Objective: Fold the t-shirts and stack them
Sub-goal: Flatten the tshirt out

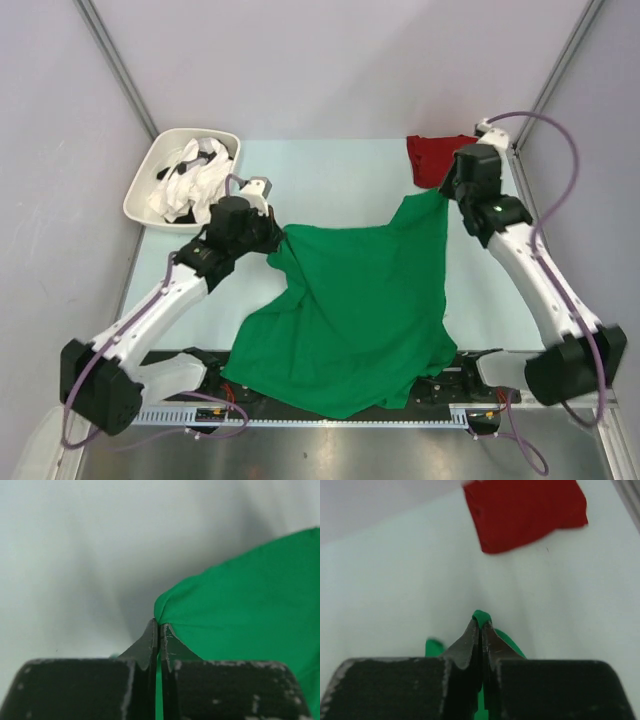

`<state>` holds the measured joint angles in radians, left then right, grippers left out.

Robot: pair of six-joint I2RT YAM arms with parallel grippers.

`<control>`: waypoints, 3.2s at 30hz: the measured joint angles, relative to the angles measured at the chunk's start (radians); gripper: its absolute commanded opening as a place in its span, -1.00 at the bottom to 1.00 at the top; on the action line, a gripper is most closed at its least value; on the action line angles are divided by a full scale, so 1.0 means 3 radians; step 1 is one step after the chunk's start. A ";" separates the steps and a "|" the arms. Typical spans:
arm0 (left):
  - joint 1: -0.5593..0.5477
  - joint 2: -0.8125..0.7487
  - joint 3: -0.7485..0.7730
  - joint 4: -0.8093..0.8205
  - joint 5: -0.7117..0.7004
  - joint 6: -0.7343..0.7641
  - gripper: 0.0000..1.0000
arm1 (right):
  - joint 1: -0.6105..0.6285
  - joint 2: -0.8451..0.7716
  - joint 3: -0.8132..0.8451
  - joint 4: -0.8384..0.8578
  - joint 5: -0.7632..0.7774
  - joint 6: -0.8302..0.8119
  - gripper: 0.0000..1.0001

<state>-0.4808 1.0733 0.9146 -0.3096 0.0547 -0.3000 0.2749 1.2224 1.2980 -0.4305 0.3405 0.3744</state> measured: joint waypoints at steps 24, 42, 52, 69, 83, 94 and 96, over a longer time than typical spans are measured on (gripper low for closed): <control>0.0952 0.2256 0.1255 0.0576 0.0184 -0.0243 -1.00 | -0.0262 0.2106 0.0704 0.0928 0.0256 0.0090 -1.00; 0.1354 0.2753 0.1904 0.0624 -0.0015 -0.0473 1.00 | -0.0261 0.3326 0.2388 0.0702 -0.0237 0.0089 0.99; 0.1291 0.1457 0.0843 0.0654 -0.0111 -0.0888 0.99 | -0.0270 0.2116 0.0879 0.0537 -0.0266 0.0154 1.00; 0.0650 0.0223 -0.0458 0.0023 -0.0132 -0.1133 1.00 | -0.0009 0.0810 -0.1148 -0.0168 -0.0570 0.0356 0.99; 0.0599 0.0329 -0.0507 -0.0014 -0.0132 -0.1158 0.76 | 0.0235 0.0365 -0.1486 0.0334 -0.0909 0.0589 0.98; 0.0596 0.2191 0.1255 -0.0298 -0.0828 -0.1003 0.43 | 0.0587 0.0548 -0.1251 0.0680 -0.0949 0.0551 0.99; 0.0596 0.2434 0.1438 -0.0341 -0.0894 -0.0993 0.38 | 0.0603 0.0568 -0.1251 0.0683 -0.0938 0.0520 1.00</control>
<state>-0.3019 1.8034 1.3460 -0.4118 -0.2134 -0.5980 0.4557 1.3930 0.9226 -0.2256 0.0589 0.5304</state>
